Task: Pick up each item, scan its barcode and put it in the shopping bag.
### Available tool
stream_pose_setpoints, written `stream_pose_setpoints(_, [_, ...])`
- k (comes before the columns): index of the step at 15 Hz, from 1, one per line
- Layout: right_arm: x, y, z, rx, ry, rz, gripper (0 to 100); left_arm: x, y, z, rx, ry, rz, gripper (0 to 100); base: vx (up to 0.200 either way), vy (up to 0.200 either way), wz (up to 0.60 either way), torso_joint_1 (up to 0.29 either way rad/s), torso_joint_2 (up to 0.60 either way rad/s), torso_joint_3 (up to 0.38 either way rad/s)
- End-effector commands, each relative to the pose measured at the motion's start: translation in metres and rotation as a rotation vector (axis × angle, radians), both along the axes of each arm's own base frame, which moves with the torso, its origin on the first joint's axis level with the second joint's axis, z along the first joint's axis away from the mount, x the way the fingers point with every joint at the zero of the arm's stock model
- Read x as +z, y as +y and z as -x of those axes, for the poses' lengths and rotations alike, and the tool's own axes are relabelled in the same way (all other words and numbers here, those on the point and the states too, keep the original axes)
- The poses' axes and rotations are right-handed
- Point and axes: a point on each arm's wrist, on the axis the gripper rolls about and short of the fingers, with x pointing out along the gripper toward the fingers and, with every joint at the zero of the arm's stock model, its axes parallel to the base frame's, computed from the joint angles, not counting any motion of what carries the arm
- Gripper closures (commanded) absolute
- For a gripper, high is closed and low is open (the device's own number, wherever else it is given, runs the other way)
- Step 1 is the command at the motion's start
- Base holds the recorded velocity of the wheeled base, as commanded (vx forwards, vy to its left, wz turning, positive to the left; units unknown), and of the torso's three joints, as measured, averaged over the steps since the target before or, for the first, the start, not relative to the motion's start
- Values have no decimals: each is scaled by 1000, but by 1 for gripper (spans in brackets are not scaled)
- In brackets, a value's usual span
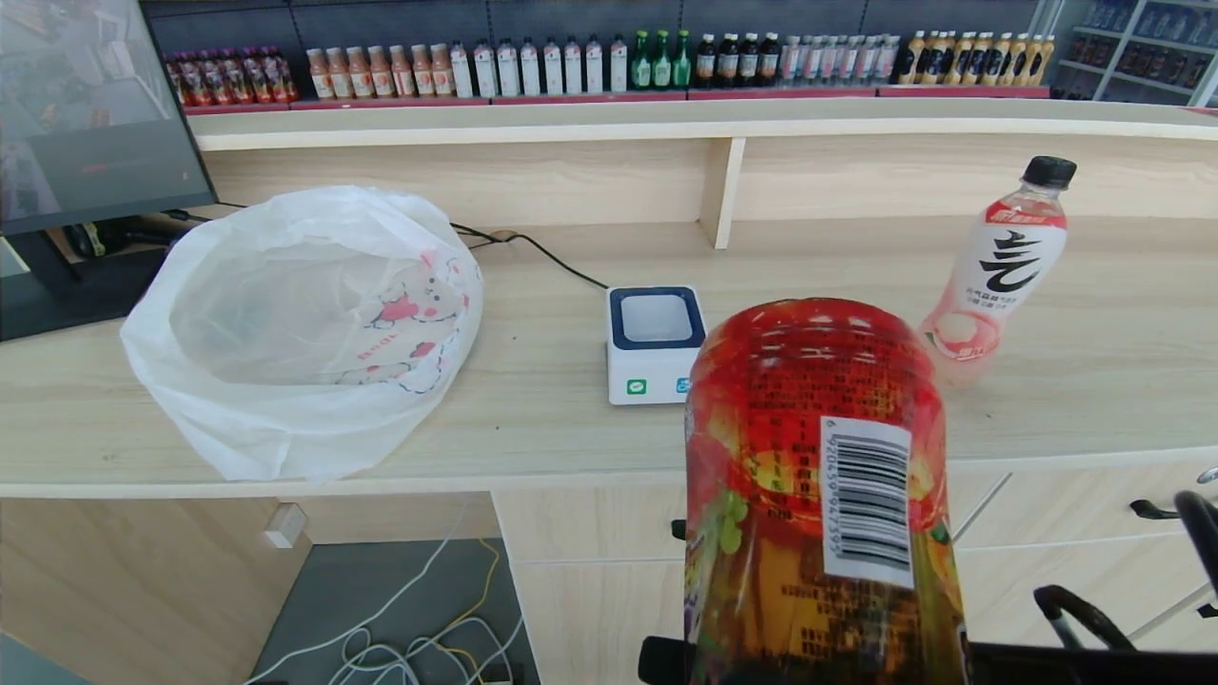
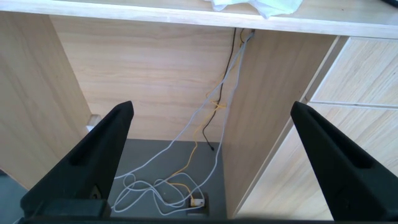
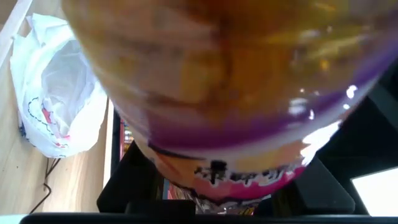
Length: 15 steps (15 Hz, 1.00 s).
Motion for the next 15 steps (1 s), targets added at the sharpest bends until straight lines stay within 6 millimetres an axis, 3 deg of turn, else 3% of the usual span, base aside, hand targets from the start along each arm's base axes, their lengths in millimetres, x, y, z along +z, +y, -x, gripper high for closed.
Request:
stream_pose_setpoints(1, [0, 0, 1, 3, -1, -1, 100, 0, 0, 0, 2, 0, 0, 0, 0, 0, 0, 0, 0, 0])
stream_pose_setpoints(5, [0, 0, 1, 7, 11, 1, 100, 0, 0, 0, 0, 0, 0, 0, 0, 0, 0, 0, 0, 0])
stream_pose_setpoints(8, [-3, -1, -1, 24, 207, -20, 100, 0, 0, 0, 2, 0, 0, 0, 0, 0, 0, 0, 0, 0])
stream_pose_setpoints(14, [-3, -3, -5, -40, 265, -52, 100, 0, 0, 0, 0, 0, 0, 0, 0, 0, 0, 0, 0, 0])
stream_pose_setpoints(15, [-6, -5, -6, -82, 382, -85, 100, 0, 0, 0, 0, 0, 0, 0, 0, 0, 0, 0, 0, 0])
